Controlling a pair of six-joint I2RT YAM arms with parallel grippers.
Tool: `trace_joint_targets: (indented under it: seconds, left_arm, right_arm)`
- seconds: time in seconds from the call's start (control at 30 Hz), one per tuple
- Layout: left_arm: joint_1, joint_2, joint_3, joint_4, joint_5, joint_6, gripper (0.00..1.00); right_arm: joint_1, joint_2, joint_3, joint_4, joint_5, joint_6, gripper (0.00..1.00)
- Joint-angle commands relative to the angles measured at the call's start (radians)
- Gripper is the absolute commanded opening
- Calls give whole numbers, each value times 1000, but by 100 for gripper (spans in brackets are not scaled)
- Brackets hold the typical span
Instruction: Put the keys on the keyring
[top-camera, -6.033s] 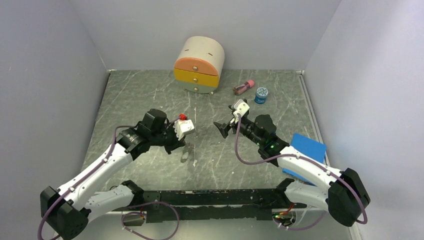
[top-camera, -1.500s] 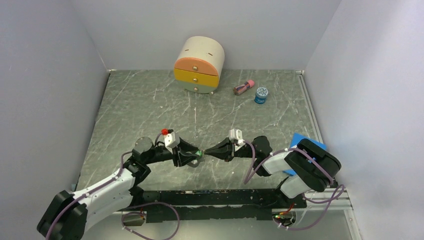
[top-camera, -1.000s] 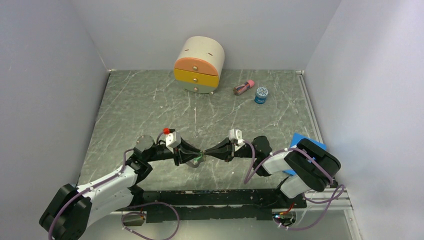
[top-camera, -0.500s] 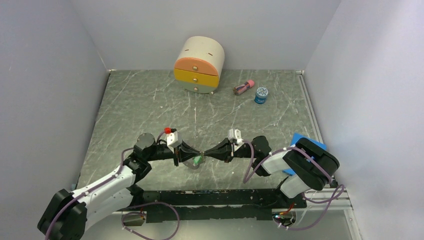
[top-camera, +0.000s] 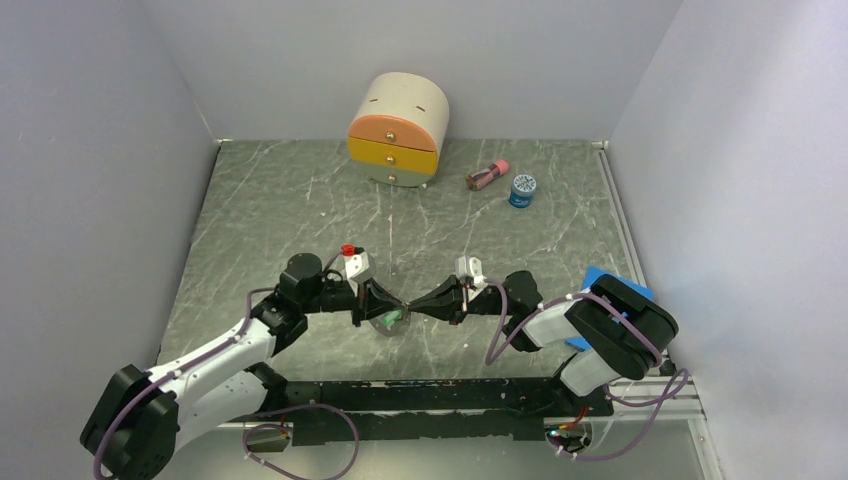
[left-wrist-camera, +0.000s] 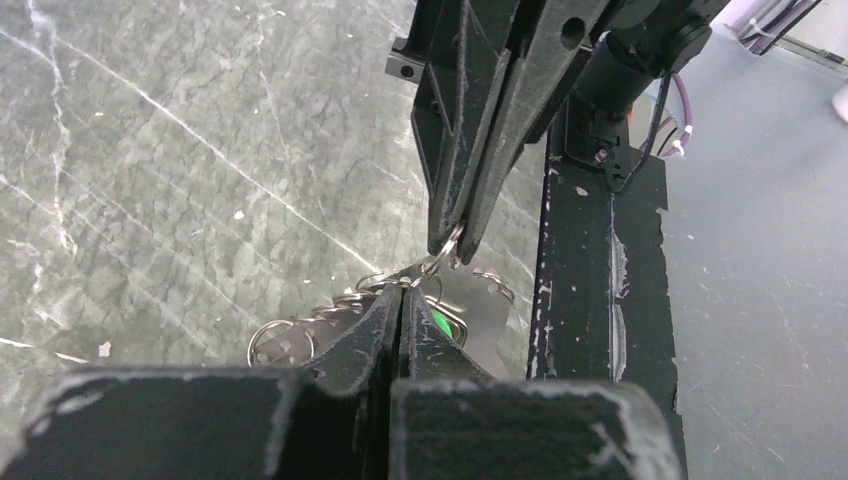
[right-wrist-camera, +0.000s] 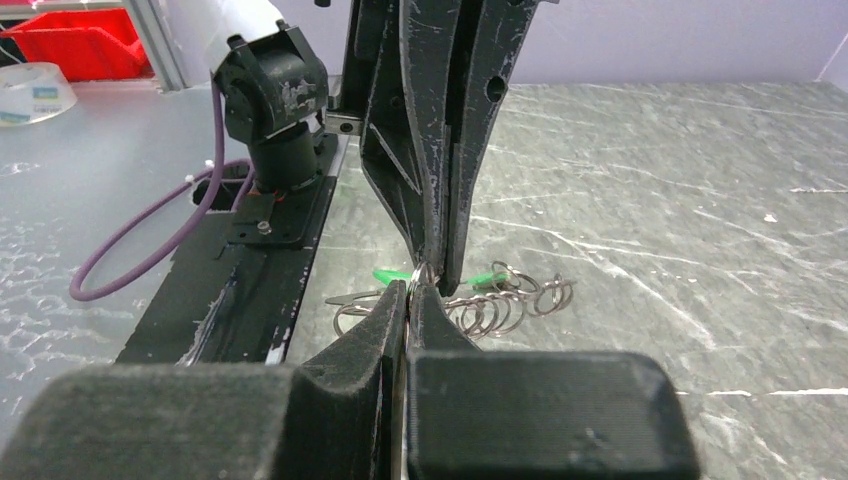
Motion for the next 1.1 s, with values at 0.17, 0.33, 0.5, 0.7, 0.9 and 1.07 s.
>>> trace_joint_targets:
  seconds: [0.17, 0.33, 0.5, 0.7, 0.9, 1.07]
  left_arm:
    - [4, 71, 70, 5, -31, 8, 3]
    - [2, 128, 115, -9, 55, 41, 3]
    - [-15, 154, 150, -28, 98, 71, 3]
    - [-71, 161, 187, -88, 111, 169, 3]
    - [-86, 114, 140, -25, 73, 166, 3]
    - [-86, 53, 129, -96, -29, 191, 4]
  right_arm:
    - [5, -9, 35, 199, -54, 11, 0]
    - [4, -3, 39, 196, -56, 9, 0]
    - [4, 9, 43, 200, -55, 8, 0]
    - [4, 24, 45, 205, -60, 14, 0]
    - [4, 25, 43, 209, -60, 19, 0]
    - [4, 15, 34, 206, -48, 13, 0]
